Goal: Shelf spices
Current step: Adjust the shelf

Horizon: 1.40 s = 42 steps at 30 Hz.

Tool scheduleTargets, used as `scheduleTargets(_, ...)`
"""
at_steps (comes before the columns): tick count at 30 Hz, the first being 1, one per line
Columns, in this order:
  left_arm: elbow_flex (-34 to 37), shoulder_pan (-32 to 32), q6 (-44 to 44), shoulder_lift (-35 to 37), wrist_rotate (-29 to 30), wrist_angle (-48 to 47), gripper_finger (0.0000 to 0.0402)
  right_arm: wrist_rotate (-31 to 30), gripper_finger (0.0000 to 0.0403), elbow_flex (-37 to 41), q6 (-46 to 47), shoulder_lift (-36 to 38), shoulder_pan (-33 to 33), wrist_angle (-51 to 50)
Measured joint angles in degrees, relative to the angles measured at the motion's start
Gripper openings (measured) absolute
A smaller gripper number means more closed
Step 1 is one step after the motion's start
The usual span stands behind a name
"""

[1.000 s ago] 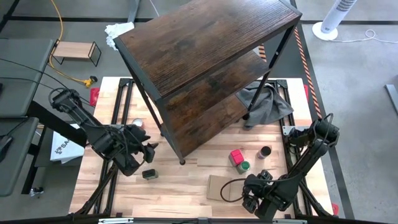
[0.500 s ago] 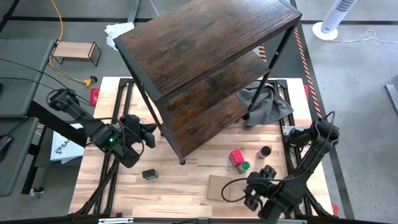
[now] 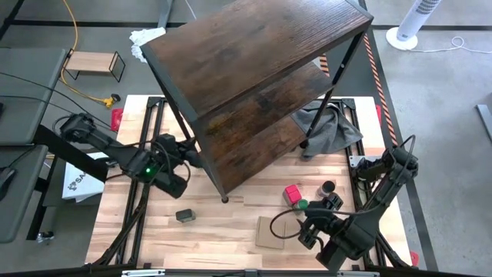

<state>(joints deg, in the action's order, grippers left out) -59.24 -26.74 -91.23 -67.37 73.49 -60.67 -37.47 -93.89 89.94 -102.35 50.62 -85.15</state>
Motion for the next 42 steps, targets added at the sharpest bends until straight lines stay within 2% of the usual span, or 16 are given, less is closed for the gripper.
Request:
scheduleTargets(3, 0.00, 2.08, 2.40, 0.69, -0.51, -2.50, 0.0001, 0.00, 0.0339, -2.78, 4.07, 0.00, -0.94, -5.35)
scheduleTargets(5, 0.00, 3.29, 3.14, 1.51, -1.10, -5.22, 0.0001, -0.91, 0.0339, -2.83, 6.02, 1.28, -1.98, -4.79)
scheduleTargets(12, 0.00, 7.20, 2.36, 5.17, -2.39, -17.80, 0.0000, -4.76, 0.0339, -2.06, 21.46, 4.24, -8.66, -4.93)
scheduleTargets(19, 0.05, 10.70, -1.93, 9.95, -2.47, -29.74, 0.0000, -8.75, 0.0339, -3.38, 22.20, 4.63, -13.45, -4.85)
scheduleTargets(24, 0.42, 14.05, 0.30, 13.59, -1.97, -29.46, 0.0000, -10.82, 0.0339, -3.94, 27.40, 4.63, -16.92, -4.83)
scheduleTargets(27, 0.42, 16.03, 0.85, 15.39, -0.89, -29.50, 0.0000, -14.48, 0.0337, -3.94, 31.60, 4.63, -20.35, -4.75)
scheduleTargets(31, 0.42, 16.66, 0.90, 17.10, -0.86, -29.34, 0.0000, -20.60, 0.0331, -5.06, 30.55, 4.73, -23.14, -0.18)
scheduleTargets(33, 0.40, 16.63, 1.63, 17.78, -0.87, -29.36, 0.0000, -17.46, 0.0328, -7.60, 21.71, 4.95, -22.94, 2.27)
scheduleTargets(37, 0.37, 16.63, 3.44, 18.62, -0.60, -29.32, 0.0000, -1.14, 0.0328, -12.99, -4.18, 4.64, -21.68, 3.84)
scheduleTargets(39, 0.37, 16.61, 3.44, 18.88, -0.37, -29.26, 0.0000, 6.87, 0.0327, -14.42, -10.28, 4.21, -20.81, 3.26)
scheduleTargets(42, 0.37, 16.61, 3.44, 19.08, -0.35, -29.28, 0.0000, 19.78, 0.0327, -14.42, -12.66, 3.45, -19.28, -3.13)
